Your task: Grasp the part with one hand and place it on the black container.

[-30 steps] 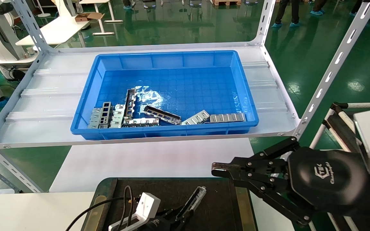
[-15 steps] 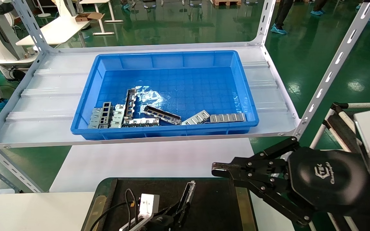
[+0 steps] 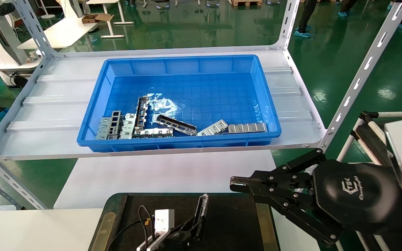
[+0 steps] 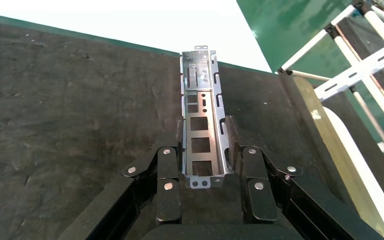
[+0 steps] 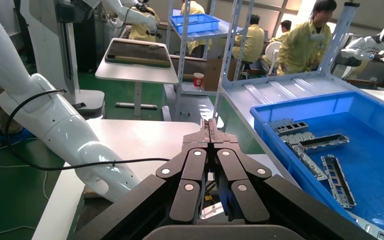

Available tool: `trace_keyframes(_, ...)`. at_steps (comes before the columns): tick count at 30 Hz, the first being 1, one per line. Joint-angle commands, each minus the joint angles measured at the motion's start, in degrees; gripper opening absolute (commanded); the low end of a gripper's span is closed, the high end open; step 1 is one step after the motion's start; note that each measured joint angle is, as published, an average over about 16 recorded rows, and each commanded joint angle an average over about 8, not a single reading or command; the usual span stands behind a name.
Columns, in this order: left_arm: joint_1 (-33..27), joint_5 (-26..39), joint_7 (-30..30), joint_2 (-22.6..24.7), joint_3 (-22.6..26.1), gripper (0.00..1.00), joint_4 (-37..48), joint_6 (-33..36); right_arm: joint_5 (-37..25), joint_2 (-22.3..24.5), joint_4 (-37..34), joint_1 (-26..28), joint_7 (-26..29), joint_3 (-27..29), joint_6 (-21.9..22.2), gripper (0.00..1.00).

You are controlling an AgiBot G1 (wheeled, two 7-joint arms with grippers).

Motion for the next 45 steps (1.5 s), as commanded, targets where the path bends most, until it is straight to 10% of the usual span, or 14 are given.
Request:
trace_keyframes(1, -0.09, -0.48, 0.05, 0.39, 0.48, 0.00, 0.28, -1.00, 0.00, 0.00, 0.00, 0.00, 0.00, 0.00, 0.00, 0.00)
trace_keyframes(18, -0.87, -4.57, 1.87, 3.12, 3.72, 0.02, 1.91, -6.18, 0.01, 0.01, 0.00, 0.00, -0.01, -0.02, 0.01, 0.02)
trace_keyframes(28, -1.32, -7.46, 3.03, 3.53, 5.32, 0.99, 1.96, -8.19, 0.02, 0.01, 0.00, 0.01, -0.01, -0.02, 0.01, 0.99)
trace_keyframes(45, -2.06, -10.84, 4.24, 2.61, 6.97, 1.00, -0.27, -9.59, 0.03, 0.01, 0.00, 0.01, -0.02, -0.04, 0.01, 1.00)
